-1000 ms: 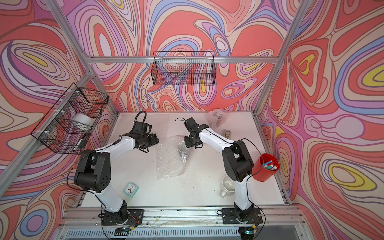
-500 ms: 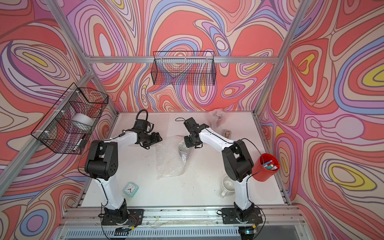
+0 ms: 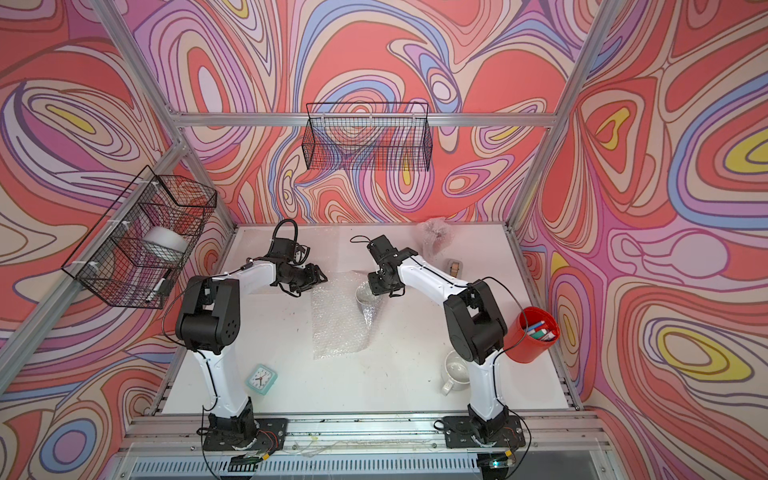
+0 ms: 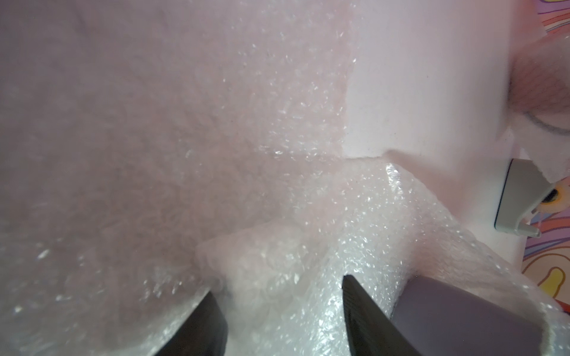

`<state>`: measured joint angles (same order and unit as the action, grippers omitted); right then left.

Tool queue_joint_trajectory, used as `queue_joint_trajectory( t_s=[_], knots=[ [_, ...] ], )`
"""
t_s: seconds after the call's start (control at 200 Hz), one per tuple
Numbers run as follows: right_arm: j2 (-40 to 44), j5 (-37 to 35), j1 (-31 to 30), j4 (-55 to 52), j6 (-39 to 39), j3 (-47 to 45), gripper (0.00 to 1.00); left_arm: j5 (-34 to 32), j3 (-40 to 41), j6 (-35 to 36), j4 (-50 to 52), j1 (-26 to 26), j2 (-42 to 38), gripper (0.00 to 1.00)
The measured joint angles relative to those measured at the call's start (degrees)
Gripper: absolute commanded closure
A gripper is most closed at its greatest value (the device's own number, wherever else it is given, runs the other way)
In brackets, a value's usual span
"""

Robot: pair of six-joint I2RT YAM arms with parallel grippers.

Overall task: Wrap mugs in bubble wrap
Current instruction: Wrap the mug in bubble wrap.

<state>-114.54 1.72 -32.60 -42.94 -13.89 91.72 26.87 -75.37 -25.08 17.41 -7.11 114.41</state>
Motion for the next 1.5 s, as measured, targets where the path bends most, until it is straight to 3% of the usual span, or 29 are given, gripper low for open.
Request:
queue_joint_trajectory(
  t_s=[0.351, 0.596, 0.861, 1.497],
  knots=[
    [-0.02, 0.00, -0.02, -0.04, -0.15, 0.00, 0.61, 0.57, 1.40, -0.04, -0.94, 0.00, -1.64, 0.78],
    [-0.02, -0.02, -0.11, -0.11, -0.17, 0.02, 0.61, 1.90, 5.09, -1.40, -3.28, 0.00, -8.35, 0.98],
    [-0.13, 0.00, -0.11, -0.15, -0.28, 0.11, 0.61, 5.25, 9.40, -5.33, -8.44, -2.32, -14.05, 0.99],
    [0.24, 4.35, 0.02, 2.56, -5.53, -2.71, 0.55, 4.96, 11.98, -14.86, -18.49, -22.08, -17.51, 1.00]
  ],
)
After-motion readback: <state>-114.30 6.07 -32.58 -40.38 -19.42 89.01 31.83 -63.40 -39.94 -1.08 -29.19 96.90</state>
